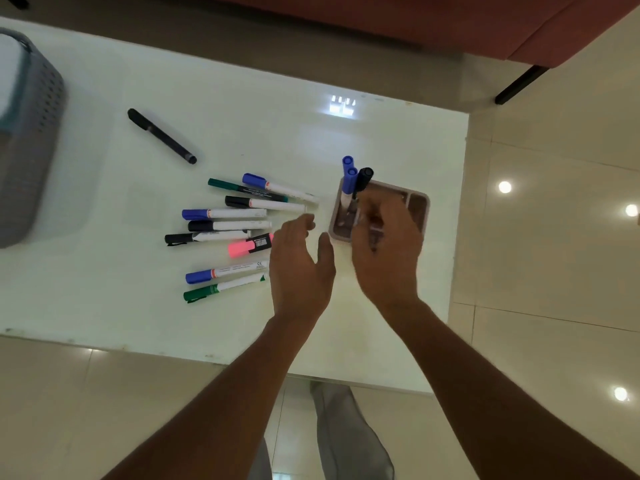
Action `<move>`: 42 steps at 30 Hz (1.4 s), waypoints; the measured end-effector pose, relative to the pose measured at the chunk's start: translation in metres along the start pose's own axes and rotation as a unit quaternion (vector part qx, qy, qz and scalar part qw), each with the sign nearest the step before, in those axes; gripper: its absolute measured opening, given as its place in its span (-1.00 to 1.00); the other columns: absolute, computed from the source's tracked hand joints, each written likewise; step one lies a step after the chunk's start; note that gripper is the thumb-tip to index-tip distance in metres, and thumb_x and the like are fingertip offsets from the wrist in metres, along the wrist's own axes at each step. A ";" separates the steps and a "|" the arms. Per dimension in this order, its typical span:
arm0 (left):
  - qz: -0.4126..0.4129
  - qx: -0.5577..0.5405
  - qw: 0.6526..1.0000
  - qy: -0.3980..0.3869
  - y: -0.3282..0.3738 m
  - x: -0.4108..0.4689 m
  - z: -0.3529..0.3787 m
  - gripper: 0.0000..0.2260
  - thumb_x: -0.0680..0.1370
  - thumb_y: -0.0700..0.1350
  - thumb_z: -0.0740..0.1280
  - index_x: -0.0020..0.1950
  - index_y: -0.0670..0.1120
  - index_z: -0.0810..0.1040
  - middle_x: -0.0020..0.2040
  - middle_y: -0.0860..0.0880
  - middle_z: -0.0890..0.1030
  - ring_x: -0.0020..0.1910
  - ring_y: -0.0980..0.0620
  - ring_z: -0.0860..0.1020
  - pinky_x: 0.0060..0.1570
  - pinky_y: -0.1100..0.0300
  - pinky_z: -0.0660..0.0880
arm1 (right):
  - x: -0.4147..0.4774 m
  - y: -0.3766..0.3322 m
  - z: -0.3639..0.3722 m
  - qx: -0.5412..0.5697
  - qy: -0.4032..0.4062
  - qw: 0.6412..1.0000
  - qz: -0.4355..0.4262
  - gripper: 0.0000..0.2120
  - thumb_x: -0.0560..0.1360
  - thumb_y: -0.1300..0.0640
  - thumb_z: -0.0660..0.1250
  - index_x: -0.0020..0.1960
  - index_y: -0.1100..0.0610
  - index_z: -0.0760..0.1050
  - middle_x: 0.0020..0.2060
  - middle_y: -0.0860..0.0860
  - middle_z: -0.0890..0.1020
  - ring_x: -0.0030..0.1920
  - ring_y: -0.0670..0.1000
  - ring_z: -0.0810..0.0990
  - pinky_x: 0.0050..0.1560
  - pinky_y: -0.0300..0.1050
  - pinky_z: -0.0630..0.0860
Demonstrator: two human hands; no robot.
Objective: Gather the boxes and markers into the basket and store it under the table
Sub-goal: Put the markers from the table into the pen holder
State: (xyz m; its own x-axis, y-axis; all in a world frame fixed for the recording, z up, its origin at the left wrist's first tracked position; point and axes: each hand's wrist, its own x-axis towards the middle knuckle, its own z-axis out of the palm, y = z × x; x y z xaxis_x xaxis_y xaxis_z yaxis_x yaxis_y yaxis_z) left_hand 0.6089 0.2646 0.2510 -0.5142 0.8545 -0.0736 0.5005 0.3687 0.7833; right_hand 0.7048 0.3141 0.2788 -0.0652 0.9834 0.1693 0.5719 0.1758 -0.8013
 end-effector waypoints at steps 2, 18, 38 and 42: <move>-0.016 0.014 1.000 0.012 -0.013 -0.004 -0.008 -0.78 0.57 -0.16 0.34 0.20 -0.15 0.53 0.05 -0.05 0.61 -0.01 0.03 0.54 0.00 0.11 0.51 | -0.012 -0.010 0.016 0.003 -0.057 0.998 -0.035 -0.81 0.51 0.38 0.30 0.08 0.22 0.54 -0.05 -0.02 0.62 -0.07 -0.06 0.57 -0.01 -0.18 0.58; 0.049 0.262 0.956 -0.125 -0.104 0.104 -0.091 -0.68 0.56 -0.23 0.27 0.31 -0.07 0.49 0.22 -0.09 0.54 0.20 -0.14 0.45 0.16 0.03 0.36 | 0.049 -0.029 0.131 -0.387 -0.346 0.854 0.022 -0.50 0.43 0.36 0.31 0.34 0.16 0.30 0.21 0.13 0.45 0.20 0.15 0.42 0.12 0.04 0.46; 0.062 0.106 0.977 -0.172 -0.101 0.113 -0.104 -0.92 0.58 -0.18 0.31 0.06 -0.10 0.49 -0.02 -0.02 0.56 -0.19 -0.06 0.56 -0.11 -0.05 0.54 | 0.027 -0.017 0.119 -0.047 -0.232 0.955 0.179 -0.94 0.58 0.23 0.16 -0.01 0.18 0.26 -0.31 0.02 0.38 -0.37 0.00 0.37 -0.37 -0.17 0.36; -0.095 -0.113 0.971 -0.186 -0.049 0.090 -0.112 -0.87 0.54 -0.15 0.41 0.08 -0.08 0.57 -0.06 0.05 0.64 -0.32 0.03 0.66 -0.31 0.19 0.59 | 0.013 -0.030 0.092 0.173 -0.170 0.942 0.234 -0.90 0.60 0.08 0.24 -0.04 0.07 0.36 -0.29 0.12 0.40 -0.36 0.03 0.33 -0.32 -0.06 0.37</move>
State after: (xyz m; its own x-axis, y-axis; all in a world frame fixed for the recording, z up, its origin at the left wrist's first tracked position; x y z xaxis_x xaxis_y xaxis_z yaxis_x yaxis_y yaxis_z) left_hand 0.4598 0.2819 0.2749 -0.2734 0.8674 -0.4159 0.2332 0.4792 0.8462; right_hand 0.6112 0.3262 0.2521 -0.1643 0.9041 -0.3945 0.3055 -0.3336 -0.8918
